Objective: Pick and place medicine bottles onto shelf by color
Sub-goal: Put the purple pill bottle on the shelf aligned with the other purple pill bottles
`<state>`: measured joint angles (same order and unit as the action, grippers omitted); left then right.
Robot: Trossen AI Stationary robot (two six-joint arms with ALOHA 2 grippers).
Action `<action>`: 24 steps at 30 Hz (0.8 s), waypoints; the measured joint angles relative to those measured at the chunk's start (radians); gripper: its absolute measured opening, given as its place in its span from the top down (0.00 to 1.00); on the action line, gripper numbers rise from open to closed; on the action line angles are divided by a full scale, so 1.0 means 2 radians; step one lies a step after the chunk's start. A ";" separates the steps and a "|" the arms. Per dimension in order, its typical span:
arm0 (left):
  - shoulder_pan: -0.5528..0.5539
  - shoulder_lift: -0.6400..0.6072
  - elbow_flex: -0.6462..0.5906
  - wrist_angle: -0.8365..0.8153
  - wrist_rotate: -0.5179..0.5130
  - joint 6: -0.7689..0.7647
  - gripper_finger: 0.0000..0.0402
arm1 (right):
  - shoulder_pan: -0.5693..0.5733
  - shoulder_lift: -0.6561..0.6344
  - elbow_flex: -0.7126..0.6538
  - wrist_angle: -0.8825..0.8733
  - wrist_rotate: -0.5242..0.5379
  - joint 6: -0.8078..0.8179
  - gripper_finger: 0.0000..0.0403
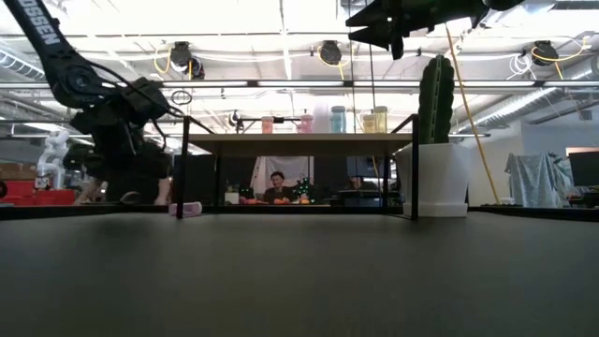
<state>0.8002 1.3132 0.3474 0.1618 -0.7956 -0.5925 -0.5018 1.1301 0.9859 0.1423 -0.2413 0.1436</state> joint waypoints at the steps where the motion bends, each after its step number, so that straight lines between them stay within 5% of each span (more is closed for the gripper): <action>1: -0.003 0.006 0.003 0.003 0.000 -0.007 0.44 | 0.000 0.000 0.000 0.000 0.000 0.001 0.59; 24: -0.050 0.141 0.076 0.039 0.043 0.004 0.44 | 0.000 -0.002 0.000 -0.028 -0.026 0.002 0.59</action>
<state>0.7003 1.5955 0.4995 0.2408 -0.7087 -0.5852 -0.5022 1.1259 0.9863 0.0860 -0.2939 0.1471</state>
